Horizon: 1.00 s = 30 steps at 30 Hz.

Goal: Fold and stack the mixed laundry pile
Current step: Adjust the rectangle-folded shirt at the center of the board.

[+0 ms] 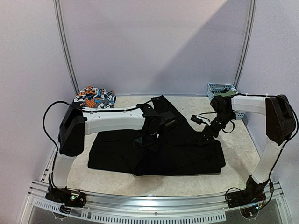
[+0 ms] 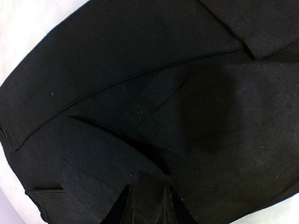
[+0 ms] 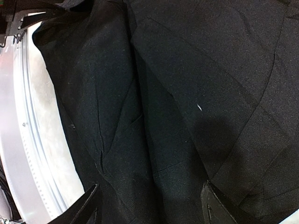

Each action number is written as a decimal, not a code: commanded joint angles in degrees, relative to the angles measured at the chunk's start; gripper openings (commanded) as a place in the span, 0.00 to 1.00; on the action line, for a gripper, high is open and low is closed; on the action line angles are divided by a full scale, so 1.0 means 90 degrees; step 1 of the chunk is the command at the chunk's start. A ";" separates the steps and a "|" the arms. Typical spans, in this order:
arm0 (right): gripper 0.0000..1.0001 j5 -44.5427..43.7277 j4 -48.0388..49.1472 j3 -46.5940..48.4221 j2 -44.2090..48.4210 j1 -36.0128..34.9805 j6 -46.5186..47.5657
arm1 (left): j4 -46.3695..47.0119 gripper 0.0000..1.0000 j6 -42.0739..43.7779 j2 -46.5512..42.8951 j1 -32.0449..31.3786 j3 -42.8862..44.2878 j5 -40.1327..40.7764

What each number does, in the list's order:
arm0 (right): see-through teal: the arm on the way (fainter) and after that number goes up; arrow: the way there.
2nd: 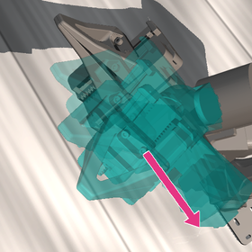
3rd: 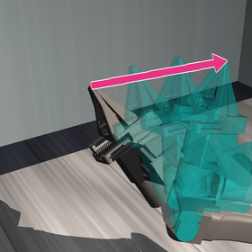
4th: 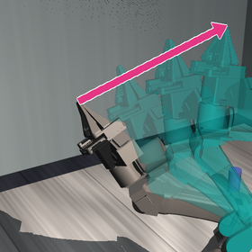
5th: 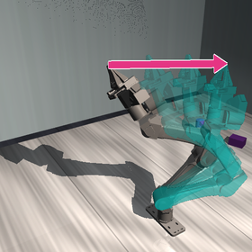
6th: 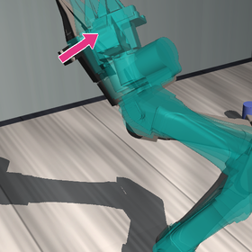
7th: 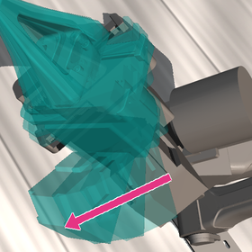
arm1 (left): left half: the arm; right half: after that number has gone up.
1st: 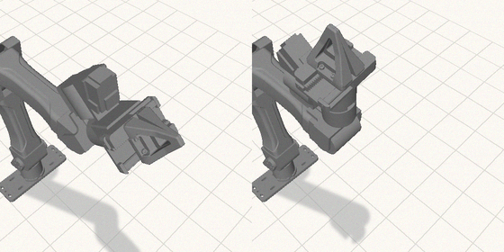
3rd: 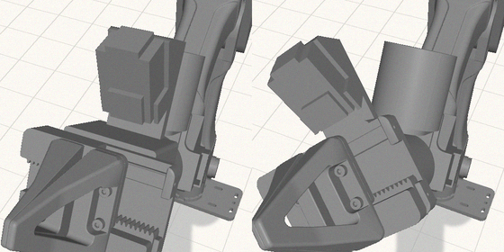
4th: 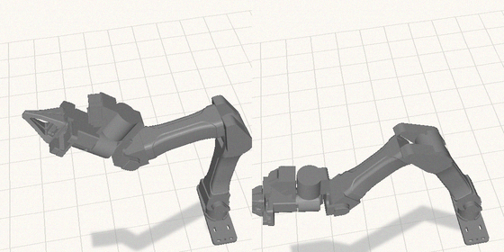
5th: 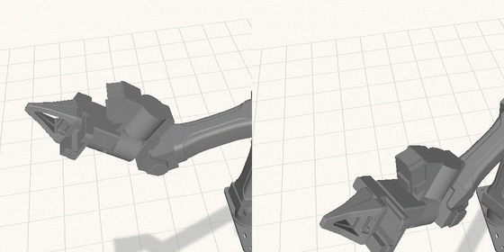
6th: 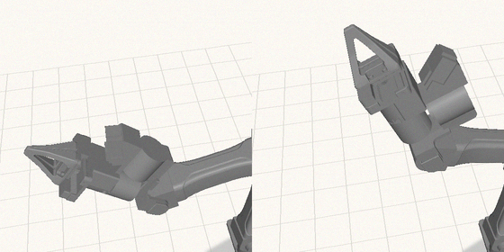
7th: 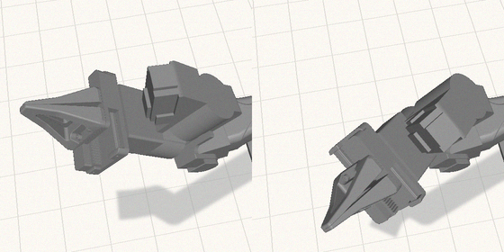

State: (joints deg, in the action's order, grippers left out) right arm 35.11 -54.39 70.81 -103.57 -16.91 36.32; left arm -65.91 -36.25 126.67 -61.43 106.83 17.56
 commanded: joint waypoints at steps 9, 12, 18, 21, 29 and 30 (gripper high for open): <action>0.73 0.0115 -0.0070 0.0082 -0.0162 0.0013 0.0086 | -0.0016 0.32 0.0111 0.0273 0.0009 0.0093 -0.0327; 0.72 0.0115 -0.0081 0.0082 -0.0149 0.0013 0.0096 | -0.0070 0.29 0.0166 0.0440 0.0024 0.0173 -0.0323; 0.73 0.0102 -0.0079 0.0068 -0.0117 0.0018 0.0106 | -0.0222 0.05 0.0200 0.0332 0.0057 0.0160 -0.0005; 0.73 0.0099 -0.0036 0.0010 -0.0128 0.0014 0.0119 | -0.0106 0.00 0.0061 -0.0152 0.0108 -0.0193 0.0503; 0.73 -0.0030 0.0056 -0.0217 -0.0219 0.0013 0.0201 | 0.2090 0.00 -0.0241 -0.2572 0.0185 -0.2740 0.1577; 0.73 -0.0035 0.0067 -0.0220 -0.0228 0.0013 0.0203 | 0.2530 0.00 -0.0189 -0.2843 0.0185 -0.3093 0.1624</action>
State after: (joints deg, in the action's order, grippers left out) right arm 35.11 -54.22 70.00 -104.29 -16.86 37.28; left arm -57.12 -37.39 109.60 -60.42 87.09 26.61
